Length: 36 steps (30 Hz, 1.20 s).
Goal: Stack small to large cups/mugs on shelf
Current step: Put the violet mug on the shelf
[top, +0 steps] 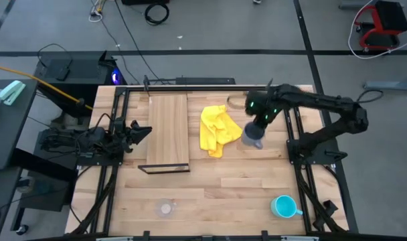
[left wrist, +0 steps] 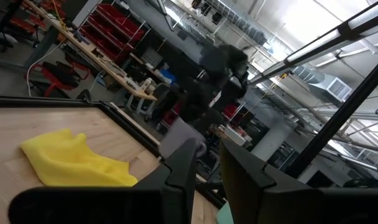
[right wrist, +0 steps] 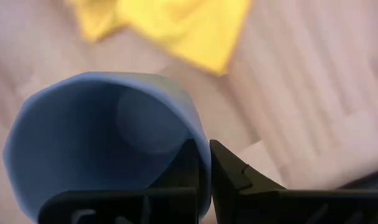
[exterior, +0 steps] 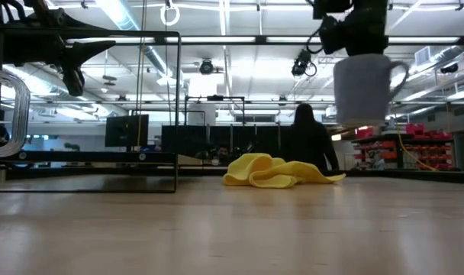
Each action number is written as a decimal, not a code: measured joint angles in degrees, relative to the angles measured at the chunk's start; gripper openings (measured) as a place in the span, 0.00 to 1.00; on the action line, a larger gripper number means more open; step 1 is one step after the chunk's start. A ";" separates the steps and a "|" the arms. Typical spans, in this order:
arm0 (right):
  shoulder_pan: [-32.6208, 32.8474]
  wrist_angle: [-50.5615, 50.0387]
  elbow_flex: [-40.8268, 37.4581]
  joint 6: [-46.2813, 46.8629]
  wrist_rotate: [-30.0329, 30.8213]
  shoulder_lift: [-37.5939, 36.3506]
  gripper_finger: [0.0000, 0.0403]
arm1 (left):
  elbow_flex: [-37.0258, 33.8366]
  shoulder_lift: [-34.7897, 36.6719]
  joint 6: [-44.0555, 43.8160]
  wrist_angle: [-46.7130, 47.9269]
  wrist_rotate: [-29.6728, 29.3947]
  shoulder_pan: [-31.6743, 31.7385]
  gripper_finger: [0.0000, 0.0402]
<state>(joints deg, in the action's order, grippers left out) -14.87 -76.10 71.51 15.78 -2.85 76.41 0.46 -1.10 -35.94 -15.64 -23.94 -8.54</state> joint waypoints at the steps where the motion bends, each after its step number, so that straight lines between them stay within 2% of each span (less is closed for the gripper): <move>1: 2.06 -0.09 0.14 0.68 -0.13 0.79 0.04 | 0.00 -0.01 -0.01 0.00 0.00 0.02 0.20; 7: 11.56 1.64 0.34 2.51 -0.44 6.85 0.04 | -0.01 0.00 -1.08 0.02 0.00 0.02 0.19; 14: 17.52 8.40 0.32 -0.39 -0.42 14.33 0.04 | -0.01 0.00 -1.93 0.04 0.00 0.02 0.19; 19: 18.42 14.43 0.61 -1.49 0.34 17.59 0.04 | -0.01 -0.02 -2.49 0.07 0.00 0.02 0.20; 29: 17.91 13.79 4.77 -7.89 2.14 25.82 0.04 | 0.00 -0.01 -2.45 0.09 0.00 0.02 0.18; 36: 17.16 15.21 7.13 -8.88 3.31 26.52 0.04 | -0.01 -0.02 -2.42 0.11 0.00 0.02 0.19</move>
<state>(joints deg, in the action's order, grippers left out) 2.29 -60.89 78.64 6.90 0.46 102.93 0.45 -1.12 -38.36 -15.53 -23.94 -8.51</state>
